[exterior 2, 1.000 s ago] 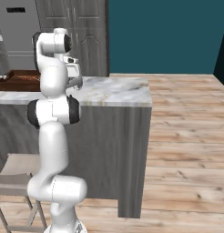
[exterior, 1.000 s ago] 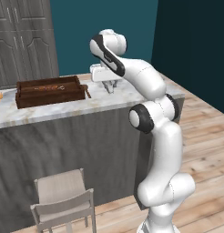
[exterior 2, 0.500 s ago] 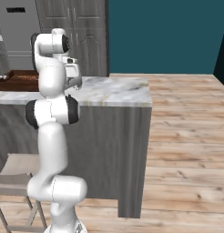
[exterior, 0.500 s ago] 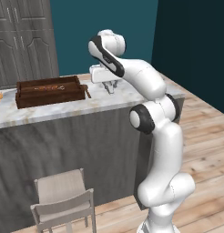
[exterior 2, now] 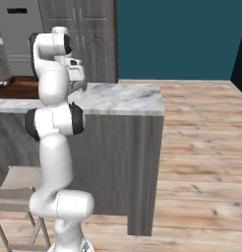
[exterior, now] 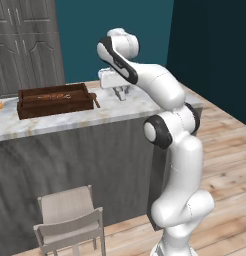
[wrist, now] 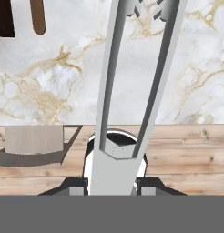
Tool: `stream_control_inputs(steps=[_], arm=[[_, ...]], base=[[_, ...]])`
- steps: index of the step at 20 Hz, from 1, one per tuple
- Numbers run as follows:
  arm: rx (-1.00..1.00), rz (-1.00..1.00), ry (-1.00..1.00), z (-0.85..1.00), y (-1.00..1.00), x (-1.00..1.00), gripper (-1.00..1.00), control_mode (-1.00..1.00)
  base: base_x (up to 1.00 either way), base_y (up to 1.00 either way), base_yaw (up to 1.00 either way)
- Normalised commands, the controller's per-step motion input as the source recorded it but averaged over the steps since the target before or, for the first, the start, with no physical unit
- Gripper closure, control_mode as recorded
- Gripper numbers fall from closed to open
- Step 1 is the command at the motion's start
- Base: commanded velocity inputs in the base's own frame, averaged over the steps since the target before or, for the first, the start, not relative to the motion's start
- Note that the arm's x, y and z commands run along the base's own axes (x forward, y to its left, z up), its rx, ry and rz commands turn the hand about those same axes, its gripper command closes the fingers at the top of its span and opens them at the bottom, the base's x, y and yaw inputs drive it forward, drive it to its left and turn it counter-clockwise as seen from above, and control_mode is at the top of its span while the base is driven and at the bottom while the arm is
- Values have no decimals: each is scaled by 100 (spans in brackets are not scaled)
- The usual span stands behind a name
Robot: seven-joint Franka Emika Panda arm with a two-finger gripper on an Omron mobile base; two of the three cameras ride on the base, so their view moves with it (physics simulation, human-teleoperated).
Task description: Take the tongs from the drawer on the left and place them on the dining counter next to the tray containing the kebab skewer.
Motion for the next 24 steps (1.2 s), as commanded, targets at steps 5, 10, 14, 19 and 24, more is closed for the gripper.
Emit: stream_control_inputs(steps=[5,10,14,19,24], arm=[[0,0,-18,2,2,-10,100,-100],[0,7,-19,-10,14,0,100,-100],[2,12,-16,-28,27,0,100,-100],[8,12,-15,-6,22,1,100,-100],[11,10,-1,0,0,41,100,-100]], base=[[0,0,0],[0,0,0],[0,0,0],[0,0,0],[0,0,0]])
